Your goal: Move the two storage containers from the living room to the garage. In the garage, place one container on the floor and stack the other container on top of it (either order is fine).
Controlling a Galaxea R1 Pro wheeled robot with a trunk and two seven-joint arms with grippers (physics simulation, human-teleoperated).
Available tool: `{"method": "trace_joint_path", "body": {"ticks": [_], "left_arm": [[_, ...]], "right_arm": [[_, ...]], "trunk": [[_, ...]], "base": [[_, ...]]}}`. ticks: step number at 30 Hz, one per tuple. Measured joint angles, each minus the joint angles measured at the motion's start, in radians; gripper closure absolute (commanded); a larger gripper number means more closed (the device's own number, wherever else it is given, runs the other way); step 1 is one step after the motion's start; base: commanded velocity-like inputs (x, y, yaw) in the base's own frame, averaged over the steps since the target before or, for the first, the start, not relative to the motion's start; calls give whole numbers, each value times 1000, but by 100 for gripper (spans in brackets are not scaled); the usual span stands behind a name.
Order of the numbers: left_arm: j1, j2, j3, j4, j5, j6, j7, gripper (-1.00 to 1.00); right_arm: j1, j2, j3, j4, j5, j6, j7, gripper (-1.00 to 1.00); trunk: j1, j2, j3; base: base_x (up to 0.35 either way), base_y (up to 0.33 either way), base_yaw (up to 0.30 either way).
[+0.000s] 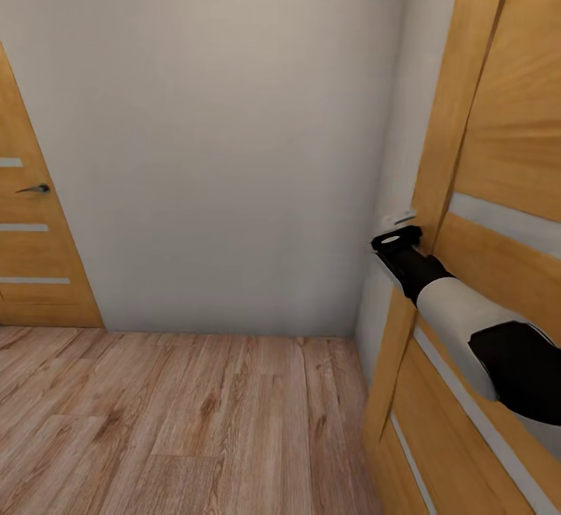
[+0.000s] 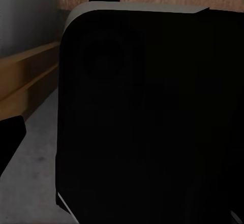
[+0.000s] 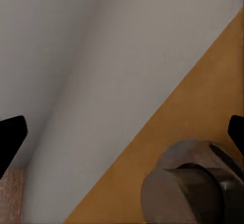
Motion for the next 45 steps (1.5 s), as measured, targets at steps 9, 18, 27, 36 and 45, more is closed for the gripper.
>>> {"method": "trace_joint_path", "body": {"ticks": [9, 18, 27, 36, 45], "left_arm": [[0, 1, 0, 0, 0, 0, 0, -100], [0, 1, 0, 0, 0, 0, 0, -100], [0, 0, 0, 0, 0, 0, 0, -100], [0, 1, 0, 0, 0, 0, 0, -100], [0, 0, 0, 0, 0, 0, 0, -100]], "right_arm": [[0, -59, 1, 0, -2, 0, 1, -100], [0, -59, 2, 1, -1, 0, 0, -100], [0, -58, 0, 0, 3, 6, 0, -100], [0, 59, -8, 2, 7, 24, -18, -100], [0, 192, -9, 121, 7, -14, -38, -100]], "trunk": [[0, 0, 0], [0, 0, 0], [0, 0, 0], [0, 0, 0], [0, 0, 0]], "base": [[0, 0, 0], [0, 0, 0], [0, 0, 0], [0, 0, 0], [0, 0, 0]]}}
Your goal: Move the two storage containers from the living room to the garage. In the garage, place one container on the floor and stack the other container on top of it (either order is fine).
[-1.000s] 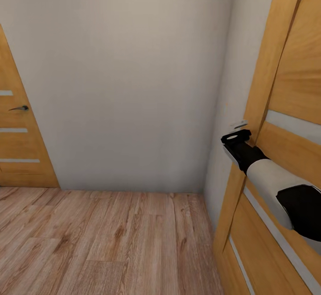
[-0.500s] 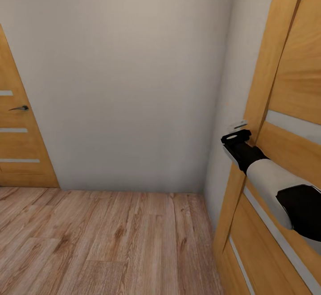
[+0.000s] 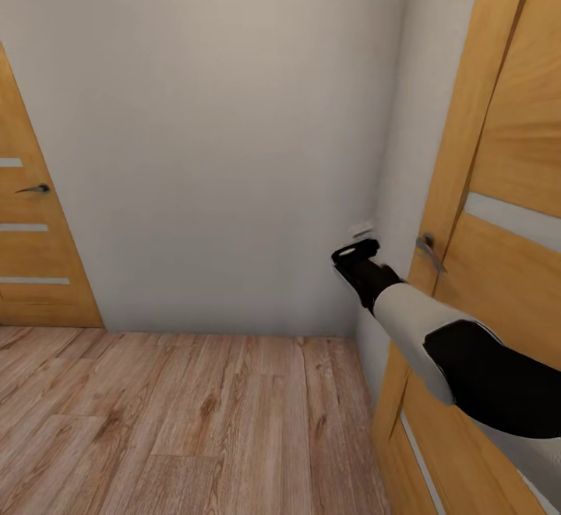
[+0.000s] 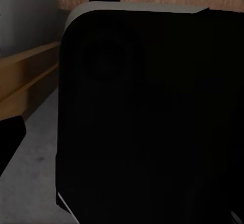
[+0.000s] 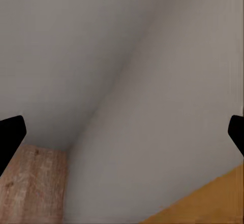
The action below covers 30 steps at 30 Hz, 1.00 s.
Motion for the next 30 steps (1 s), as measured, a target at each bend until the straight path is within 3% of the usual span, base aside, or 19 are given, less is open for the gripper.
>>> {"method": "trace_joint_path", "body": {"ticks": [4, 6, 9, 12, 15, 17, 19, 21, 23, 25, 27, 29, 30], "left_arm": [[0, -1, 0, 0, 0, 0, 0, -100], [0, -1, 0, 0, 0, 0, 0, -100], [0, -1, 1, 0, 0, 0, 0, -100], [0, -1, 1, 0, 0, 0, 0, -100], [0, -1, 1, 0, 0, 0, 0, -100], [0, -1, 1, 0, 0, 0, 1, -100], [0, -1, 1, 0, 0, 0, 1, -100], [0, -1, 1, 0, 0, 0, 1, -100], [0, 0, 0, 0, 1, 0, 1, -100], [0, 0, 1, 0, 1, 0, 1, -100], [0, 0, 1, 1, 1, 0, 1, -100], [0, 0, 1, 1, 1, 0, 1, -100], [0, 0, 1, 1, 1, 0, 1, -100]], "right_arm": [[5, 9, -2, 148, -14, -125, 21, -100], [9, 6, -3, 205, -38, -185, 64, -100], [69, 1, -6, 231, -63, -216, 135, -100], [178, -7, -6, 239, -94, -233, 196, -100], [334, -32, -5, 242, -146, -252, 255, -100], [484, -51, -5, 243, -178, -264, 288, -100], [531, -63, -5, 244, -191, -269, 302, -100], [650, -88, -4, 244, -226, -274, 341, -100], [700, -94, -4, 244, -237, -279, 357, -100], [810, -99, -3, 244, -247, -313, 375, -100], [881, -101, -3, 244, -250, -355, 382, -100], [1022, -104, -4, 243, -254, -405, 387, -100], [1029, -105, -4, 243, -254, -410, 387, -100]], "trunk": [[0, 0, 0], [0, 0, 0], [0, 0, 0], [0, 0, 0], [0, 0, 0], [0, 0, 0], [0, 0, 0], [0, 0, 0], [0, 0, 0], [0, 0, 0], [0, 0, 0], [0, 0, 0], [0, 0, 0]], "base": [[0, 0, 0], [0, 0, 0], [0, 0, 0], [0, 0, 0], [0, 0, 0], [0, 0, 0], [0, 0, 0], [0, 0, 0], [0, 0, 0], [0, 0, 0], [0, 0, 0], [0, 0, 0], [0, 0, 0]]}}
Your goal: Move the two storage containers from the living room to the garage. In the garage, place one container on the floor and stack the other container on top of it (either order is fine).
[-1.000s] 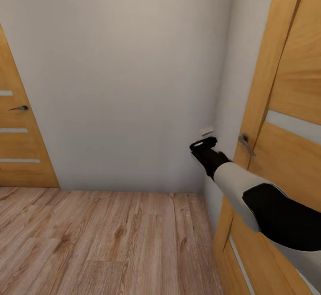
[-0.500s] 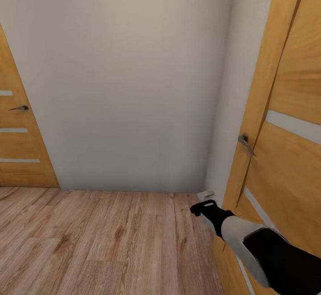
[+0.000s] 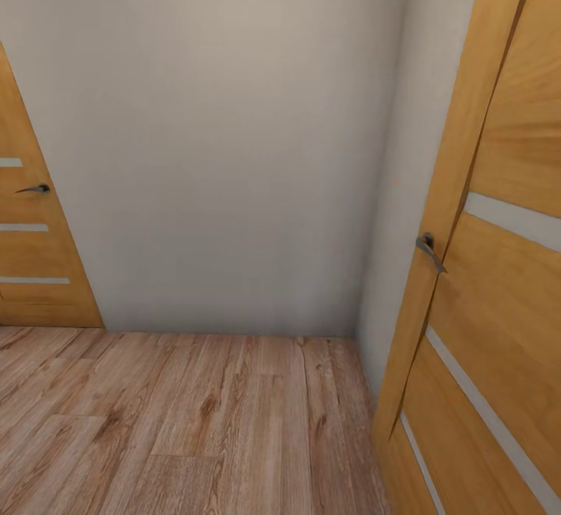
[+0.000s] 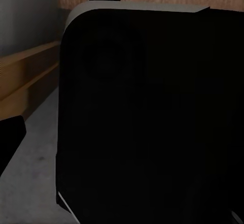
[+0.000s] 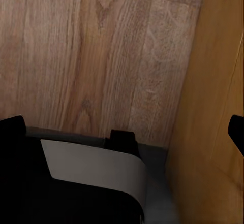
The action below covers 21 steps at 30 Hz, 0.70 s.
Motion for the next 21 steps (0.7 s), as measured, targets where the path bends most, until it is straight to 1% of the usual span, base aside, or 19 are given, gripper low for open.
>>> {"method": "trace_joint_path", "body": {"ticks": [1, 3, 6, 10, 17, 19, 21], "left_arm": [[0, 0, 0, 0, 0, 0, 0, -100], [0, 1, 0, 0, 0, 0, 0, -100], [0, 4, 0, 0, 0, 0, 0, -100], [0, 6, -1, -1, 0, 0, 0, -100], [0, 7, 0, -1, 1, 0, 2, -100], [0, 8, 0, 0, 10, 0, 2, -100], [0, 9, 1, 0, 28, 0, 3, -100]], "right_arm": [[18, -2, 0, 0, -1, -7, 0, -100], [35, -3, 0, 1, -1, -14, 1, -100], [46, -4, 1, 0, -1, -18, 1, -100], [52, -5, 1, 0, 0, -21, 1, -100], [54, 1, 2, 1, 2, -21, 2, -100], [54, 1, 2, 1, 2, -20, 2, -100], [54, 1, 2, 1, 2, -20, 2, -100]], "trunk": [[0, 0, 0], [0, 0, 0], [0, 0, 0], [0, 0, 0], [0, 0, 0], [0, 0, 0], [0, 0, 0]], "base": [[0, 0, 0], [0, 0, 0], [0, 0, 0], [0, 0, 0], [0, 0, 0], [0, 0, 0], [0, 0, 0]]}}
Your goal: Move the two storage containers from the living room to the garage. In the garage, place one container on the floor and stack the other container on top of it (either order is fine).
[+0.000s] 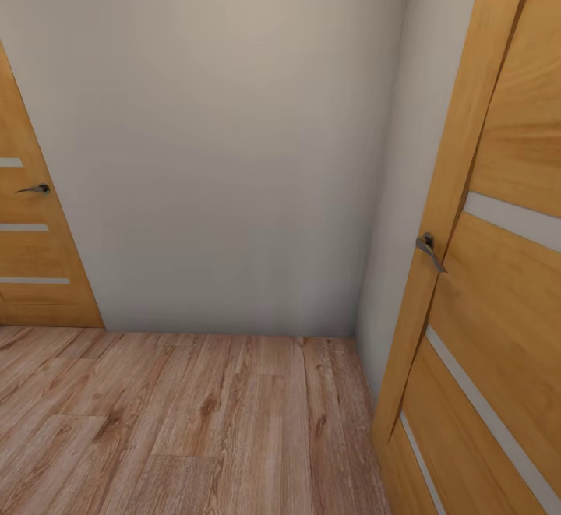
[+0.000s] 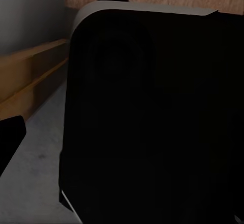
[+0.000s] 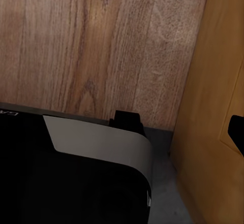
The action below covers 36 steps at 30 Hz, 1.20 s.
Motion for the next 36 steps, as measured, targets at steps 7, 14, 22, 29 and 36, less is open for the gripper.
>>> {"method": "trace_joint_path", "body": {"ticks": [7, 14, 22, 29, 36], "left_arm": [[0, 1, -1, -1, 60, 0, 0, -100], [0, 1, -1, -1, 68, 0, 0, -100], [0, 0, -1, -1, 68, 0, 0, -100], [0, -1, -2, -1, 67, -1, -1, -100], [0, -2, -2, -1, 67, -1, 0, -100]], "right_arm": [[0, -4, 0, 0, 1, 5, 0, -100], [0, -5, 0, 0, 1, 11, 0, -100], [0, -5, 0, 0, 1, 8, 0, -100], [0, -5, 0, 0, 3, 8, 0, -100], [0, -5, 0, 0, 5, 9, 0, -100]], "trunk": [[0, 0, 0], [0, 0, 0], [0, 0, 0], [0, 0, 0], [0, 0, 0]], "base": [[0, 0, 0], [0, 0, 0], [0, 0, 0], [0, 0, 0], [0, -77, 0]]}}
